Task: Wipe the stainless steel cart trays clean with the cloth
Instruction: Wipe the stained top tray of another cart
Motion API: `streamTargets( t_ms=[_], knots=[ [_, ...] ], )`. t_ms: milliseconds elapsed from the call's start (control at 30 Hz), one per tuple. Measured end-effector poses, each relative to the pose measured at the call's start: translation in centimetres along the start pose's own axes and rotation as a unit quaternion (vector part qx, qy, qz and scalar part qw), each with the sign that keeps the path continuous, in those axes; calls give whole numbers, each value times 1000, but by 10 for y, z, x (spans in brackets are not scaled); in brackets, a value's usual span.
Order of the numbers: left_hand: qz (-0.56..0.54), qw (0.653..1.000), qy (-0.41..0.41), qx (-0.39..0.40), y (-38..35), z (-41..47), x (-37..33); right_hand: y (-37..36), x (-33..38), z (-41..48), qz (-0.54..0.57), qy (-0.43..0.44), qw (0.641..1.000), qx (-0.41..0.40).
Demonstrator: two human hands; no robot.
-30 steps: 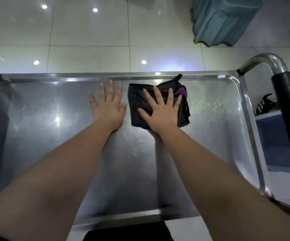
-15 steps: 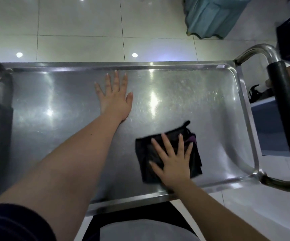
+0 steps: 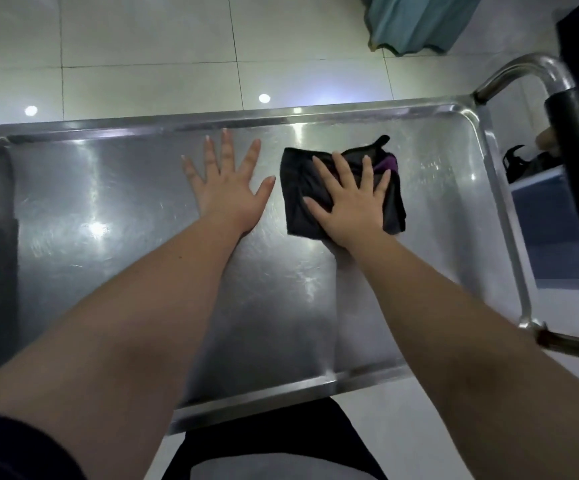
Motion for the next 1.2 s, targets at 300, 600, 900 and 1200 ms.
streamTargets(
  t_ms=[300, 600, 900, 1200],
  knots=[
    [10, 1000, -9, 14, 5, -7, -1, -52, -55, -189, -24, 31, 999, -28],
    [-13, 994, -107, -3, 9, -14, -108, -43, -54, -177, -18, 17, 1000, 3],
    [2, 998, -63, -25, -16, -6, -128, -51, -84, -182, -4, 73, 997, -8],
    [3, 998, -51, -49, -20, 2, -126, 15, -123, 74, -10, -13, 999, -48]
  ],
)
Point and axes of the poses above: each hand's wrist, its own z-axis towards the middle knuckle, its own y-axis out of the back of the hand, x = y × z, the point moved 5 cm from there along z, towards the middle knuckle, and after that the axes turned 3 degrees about -y, right-handed, at the moved point
